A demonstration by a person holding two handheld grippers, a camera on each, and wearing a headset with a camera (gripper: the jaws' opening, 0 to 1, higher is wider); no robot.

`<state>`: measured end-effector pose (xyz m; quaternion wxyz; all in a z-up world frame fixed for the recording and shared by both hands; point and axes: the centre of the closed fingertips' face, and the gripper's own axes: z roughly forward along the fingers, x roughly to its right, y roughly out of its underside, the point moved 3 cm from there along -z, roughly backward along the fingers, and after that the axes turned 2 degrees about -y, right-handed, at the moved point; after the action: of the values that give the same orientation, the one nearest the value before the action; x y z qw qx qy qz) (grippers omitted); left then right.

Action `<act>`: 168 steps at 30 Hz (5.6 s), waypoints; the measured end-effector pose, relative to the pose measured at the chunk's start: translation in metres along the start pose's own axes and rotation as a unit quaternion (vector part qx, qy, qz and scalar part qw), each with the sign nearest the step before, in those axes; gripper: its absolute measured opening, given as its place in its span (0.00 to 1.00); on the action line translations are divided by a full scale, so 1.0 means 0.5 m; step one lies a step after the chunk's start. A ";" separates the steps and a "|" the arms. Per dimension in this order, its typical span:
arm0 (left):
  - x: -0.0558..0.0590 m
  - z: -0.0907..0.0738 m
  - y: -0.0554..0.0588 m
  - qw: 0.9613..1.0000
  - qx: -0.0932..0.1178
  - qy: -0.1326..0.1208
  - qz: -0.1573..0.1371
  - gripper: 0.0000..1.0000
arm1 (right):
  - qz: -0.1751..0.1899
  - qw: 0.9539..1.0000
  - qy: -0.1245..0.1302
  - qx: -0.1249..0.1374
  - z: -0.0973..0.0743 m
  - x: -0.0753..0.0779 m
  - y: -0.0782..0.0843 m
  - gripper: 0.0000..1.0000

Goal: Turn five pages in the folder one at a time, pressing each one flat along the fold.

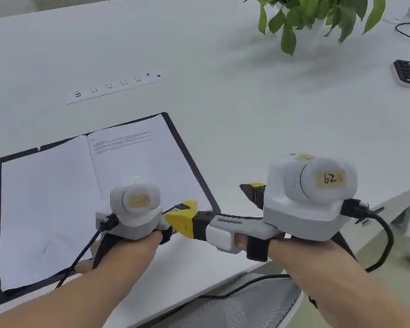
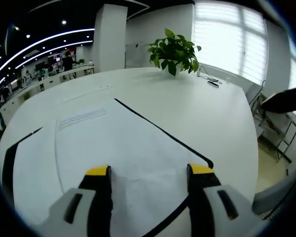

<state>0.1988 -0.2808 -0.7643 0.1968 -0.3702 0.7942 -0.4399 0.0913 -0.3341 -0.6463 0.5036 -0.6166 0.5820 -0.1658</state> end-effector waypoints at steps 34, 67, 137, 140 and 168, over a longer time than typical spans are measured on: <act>-0.035 0.002 0.004 0.998 0.059 0.013 0.000 0.29 | 0.012 0.999 0.000 -0.036 0.031 0.013 0.023 0.86; -0.060 -0.004 0.007 0.998 0.056 0.013 -0.040 0.08 | 0.230 0.972 -0.042 -0.041 0.163 0.014 0.060 0.63; -0.179 -0.254 -0.075 0.989 0.127 -0.004 -0.080 0.31 | 0.227 0.970 0.010 0.082 0.157 -0.068 -0.008 0.00; -0.204 -0.286 -0.069 0.987 0.135 -0.020 -0.083 0.32 | 0.204 0.976 0.000 0.080 0.164 -0.093 -0.017 0.00; -0.396 -0.510 0.046 0.972 0.140 -0.149 -0.118 0.34 | -0.040 0.996 -0.071 -0.047 0.331 -0.331 0.050 0.00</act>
<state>0.1551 0.0189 -0.6500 0.3094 -0.4914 0.6371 -0.5069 0.1642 -0.1124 -0.6758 0.5074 -0.6726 0.5265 -0.1141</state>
